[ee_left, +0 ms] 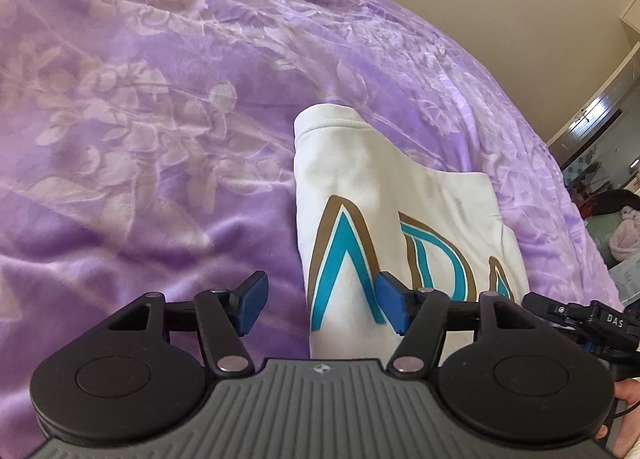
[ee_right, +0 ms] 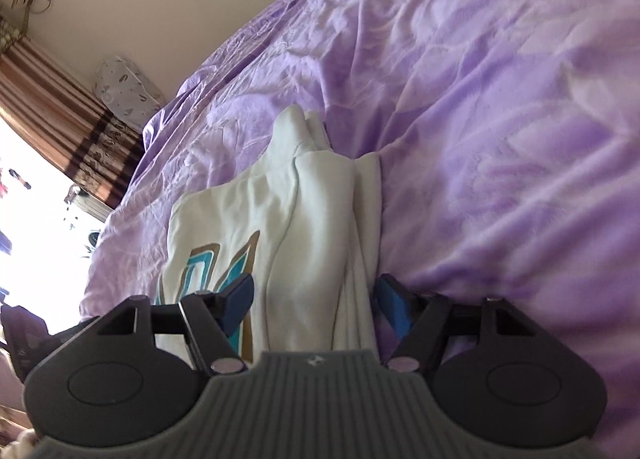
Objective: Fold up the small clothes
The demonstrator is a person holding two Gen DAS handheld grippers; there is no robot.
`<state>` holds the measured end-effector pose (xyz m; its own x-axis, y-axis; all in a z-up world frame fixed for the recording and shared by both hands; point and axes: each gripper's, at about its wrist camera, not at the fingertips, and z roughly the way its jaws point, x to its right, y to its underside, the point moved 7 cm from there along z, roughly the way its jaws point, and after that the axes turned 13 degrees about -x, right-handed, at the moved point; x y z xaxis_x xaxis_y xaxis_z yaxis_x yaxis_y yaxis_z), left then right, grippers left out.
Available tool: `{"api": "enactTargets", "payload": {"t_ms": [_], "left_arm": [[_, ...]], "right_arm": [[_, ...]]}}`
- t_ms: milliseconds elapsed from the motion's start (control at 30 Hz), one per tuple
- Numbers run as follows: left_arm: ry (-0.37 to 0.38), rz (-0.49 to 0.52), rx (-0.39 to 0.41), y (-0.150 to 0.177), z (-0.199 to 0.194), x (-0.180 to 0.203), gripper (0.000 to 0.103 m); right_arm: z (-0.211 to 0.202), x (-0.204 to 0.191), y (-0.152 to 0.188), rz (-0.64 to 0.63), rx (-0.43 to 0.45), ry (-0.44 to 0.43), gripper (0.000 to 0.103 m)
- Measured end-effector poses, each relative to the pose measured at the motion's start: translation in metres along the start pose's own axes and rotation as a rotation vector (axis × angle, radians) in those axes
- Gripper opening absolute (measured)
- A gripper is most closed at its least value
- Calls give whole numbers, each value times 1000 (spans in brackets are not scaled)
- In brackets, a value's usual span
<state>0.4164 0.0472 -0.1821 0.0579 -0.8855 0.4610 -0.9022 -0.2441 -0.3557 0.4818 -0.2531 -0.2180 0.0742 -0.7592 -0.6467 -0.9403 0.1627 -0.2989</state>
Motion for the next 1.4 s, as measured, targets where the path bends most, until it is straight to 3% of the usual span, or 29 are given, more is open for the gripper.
{"api": "enactTargets", "payload": {"t_ms": [300,400,633,767,967,1200,1400], "left_arm": [[146,-74,-10,-16,27,-12,72],[210,-106,-19,-20,36,-17,66],[284,-168,-24,-27,44,-22,36],[231,-128,23,-27,31,-10,25],[143,-23,120,-21,-9,20,23],[110,91,233,-4,-88,55,21],[53,138,340,18,-169,65,21]], "right_arm": [[31,12,-21,78,-67,-122,53],[39,14,-27,105,-76,-161,49],[39,16,-31,130,-59,-199,29],[29,-2,-31,33,-22,-145,22],[-6,-44,-20,-105,71,-82,19],[-65,-100,12,-204,197,-69,19],[-107,-160,53,-286,249,-112,18]]}}
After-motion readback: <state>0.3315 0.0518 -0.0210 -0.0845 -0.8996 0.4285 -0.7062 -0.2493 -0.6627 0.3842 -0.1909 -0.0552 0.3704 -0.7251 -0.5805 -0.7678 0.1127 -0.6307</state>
